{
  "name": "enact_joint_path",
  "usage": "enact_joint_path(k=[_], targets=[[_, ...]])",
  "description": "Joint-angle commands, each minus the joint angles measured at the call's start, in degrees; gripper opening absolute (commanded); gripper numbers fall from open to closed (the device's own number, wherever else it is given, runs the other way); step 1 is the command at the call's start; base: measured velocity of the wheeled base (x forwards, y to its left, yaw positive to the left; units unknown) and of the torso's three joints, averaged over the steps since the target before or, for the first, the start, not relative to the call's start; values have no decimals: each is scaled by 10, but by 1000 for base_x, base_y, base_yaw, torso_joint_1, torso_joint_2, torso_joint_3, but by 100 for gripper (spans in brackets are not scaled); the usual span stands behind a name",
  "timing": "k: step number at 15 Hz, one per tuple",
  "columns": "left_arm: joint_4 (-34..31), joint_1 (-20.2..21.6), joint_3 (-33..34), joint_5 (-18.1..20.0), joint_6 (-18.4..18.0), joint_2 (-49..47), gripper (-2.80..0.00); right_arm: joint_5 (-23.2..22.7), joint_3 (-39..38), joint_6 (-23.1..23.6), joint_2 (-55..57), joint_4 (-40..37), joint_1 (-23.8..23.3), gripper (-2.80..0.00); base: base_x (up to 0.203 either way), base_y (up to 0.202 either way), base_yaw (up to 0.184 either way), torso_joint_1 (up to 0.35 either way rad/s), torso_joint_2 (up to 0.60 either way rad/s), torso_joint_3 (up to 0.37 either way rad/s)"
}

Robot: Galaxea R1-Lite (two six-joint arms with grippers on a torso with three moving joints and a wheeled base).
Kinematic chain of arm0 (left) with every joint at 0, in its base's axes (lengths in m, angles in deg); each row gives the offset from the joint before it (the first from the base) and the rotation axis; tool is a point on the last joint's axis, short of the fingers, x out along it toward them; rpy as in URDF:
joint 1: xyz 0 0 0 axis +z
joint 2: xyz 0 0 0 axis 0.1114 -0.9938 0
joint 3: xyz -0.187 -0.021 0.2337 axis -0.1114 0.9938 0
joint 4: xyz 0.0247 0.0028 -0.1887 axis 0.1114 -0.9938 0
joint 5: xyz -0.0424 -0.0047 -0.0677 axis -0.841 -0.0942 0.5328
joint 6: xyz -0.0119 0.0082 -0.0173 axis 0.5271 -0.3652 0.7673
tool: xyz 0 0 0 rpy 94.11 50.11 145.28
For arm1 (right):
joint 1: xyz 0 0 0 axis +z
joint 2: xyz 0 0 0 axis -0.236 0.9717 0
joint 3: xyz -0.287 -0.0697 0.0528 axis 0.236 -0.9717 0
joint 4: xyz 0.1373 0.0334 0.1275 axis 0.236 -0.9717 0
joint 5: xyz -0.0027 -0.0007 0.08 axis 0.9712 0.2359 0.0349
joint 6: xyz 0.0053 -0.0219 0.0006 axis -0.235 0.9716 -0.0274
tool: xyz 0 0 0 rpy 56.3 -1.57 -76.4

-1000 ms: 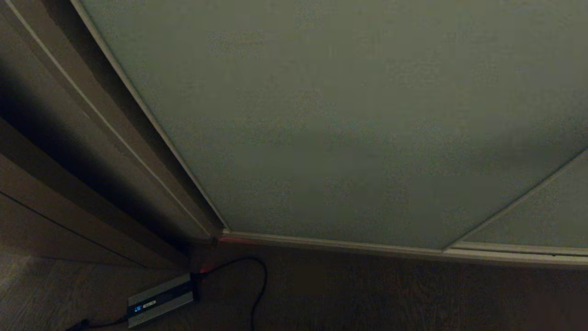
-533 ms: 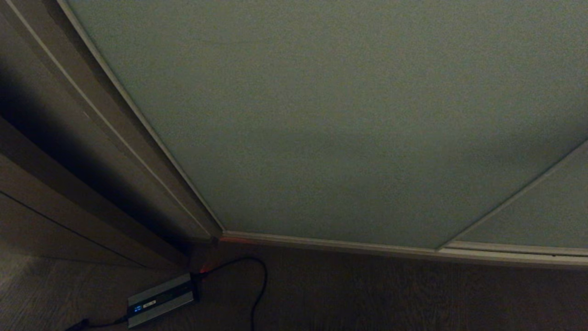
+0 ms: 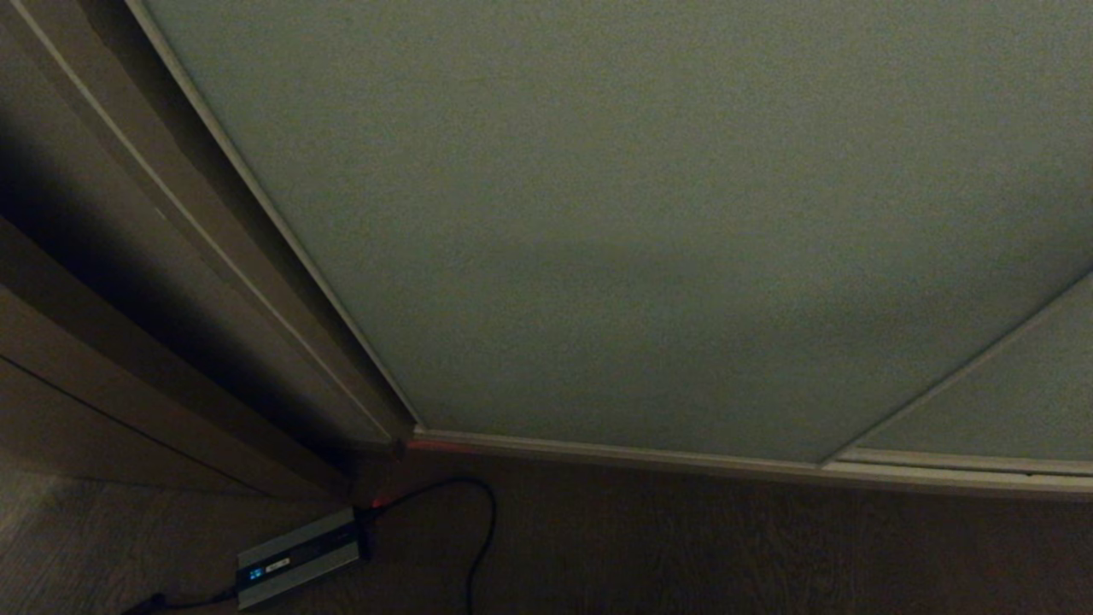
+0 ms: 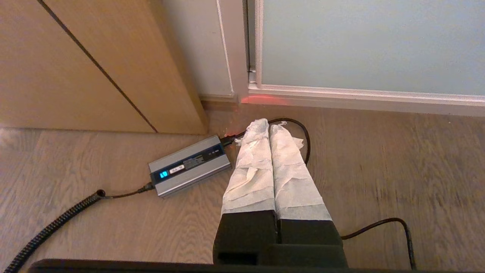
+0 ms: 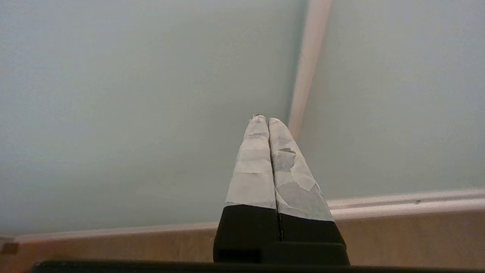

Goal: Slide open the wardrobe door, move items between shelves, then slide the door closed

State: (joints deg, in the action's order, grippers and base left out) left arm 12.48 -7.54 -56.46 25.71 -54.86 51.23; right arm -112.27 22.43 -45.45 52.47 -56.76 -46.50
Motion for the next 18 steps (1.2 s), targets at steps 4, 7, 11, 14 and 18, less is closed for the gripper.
enact_joint_path(k=[4,7,11,14,18], targets=[[0,0,0,0,0,-1,-280,32,-6,10,-33,-8,20,-280,0,0,0,0,0,0],[0,0,0,0,0,-1,-280,51,-72,50,-96,-27,96,-280,0,0,0,0,0,0],[0,0,0,0,0,-1,-280,79,-224,150,-255,-126,186,-280,0,0,0,0,0,0],[0,0,0,0,0,-1,-280,116,-317,184,-403,-192,239,-280,0,0,0,0,0,0],[-1,0,0,0,0,-1,-280,197,-422,194,-581,-265,305,-280,0,0,0,0,0,0]])
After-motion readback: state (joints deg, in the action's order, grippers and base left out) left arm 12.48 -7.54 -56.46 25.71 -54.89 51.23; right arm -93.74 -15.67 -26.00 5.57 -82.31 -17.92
